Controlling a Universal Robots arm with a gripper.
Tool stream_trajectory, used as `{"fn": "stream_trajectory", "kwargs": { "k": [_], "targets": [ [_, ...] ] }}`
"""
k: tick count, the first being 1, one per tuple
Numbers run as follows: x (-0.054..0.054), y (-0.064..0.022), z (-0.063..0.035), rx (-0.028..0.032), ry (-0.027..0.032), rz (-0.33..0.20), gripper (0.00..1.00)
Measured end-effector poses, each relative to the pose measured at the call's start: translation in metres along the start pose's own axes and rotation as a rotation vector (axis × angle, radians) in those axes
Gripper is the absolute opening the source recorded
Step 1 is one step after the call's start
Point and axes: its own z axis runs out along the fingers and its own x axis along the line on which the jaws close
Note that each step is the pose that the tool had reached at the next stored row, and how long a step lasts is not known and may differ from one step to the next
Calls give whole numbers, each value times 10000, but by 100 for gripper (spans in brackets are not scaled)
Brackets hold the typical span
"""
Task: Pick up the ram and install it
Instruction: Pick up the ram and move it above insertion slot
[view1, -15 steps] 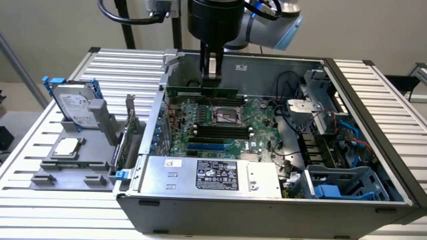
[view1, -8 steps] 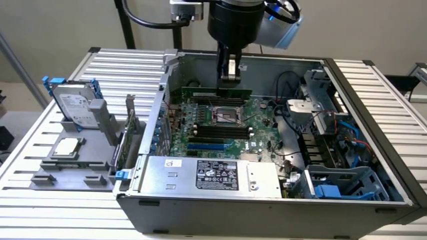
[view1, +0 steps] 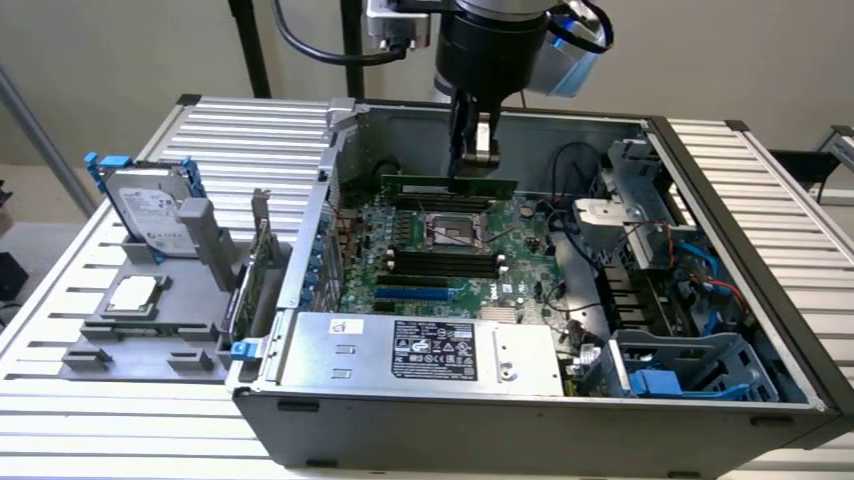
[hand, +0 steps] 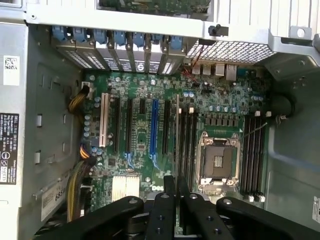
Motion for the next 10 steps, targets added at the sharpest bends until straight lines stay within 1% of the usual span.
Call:
{"fn": "stream_trajectory", "kwargs": {
  "k": [2,6,10],
  "targets": [
    [-22,-16,20,23,-1,-5,13],
    [-50,-60,46,45,-10,-6,13],
    [-54,-68,47,44,-8,-5,13]
  ]
}}
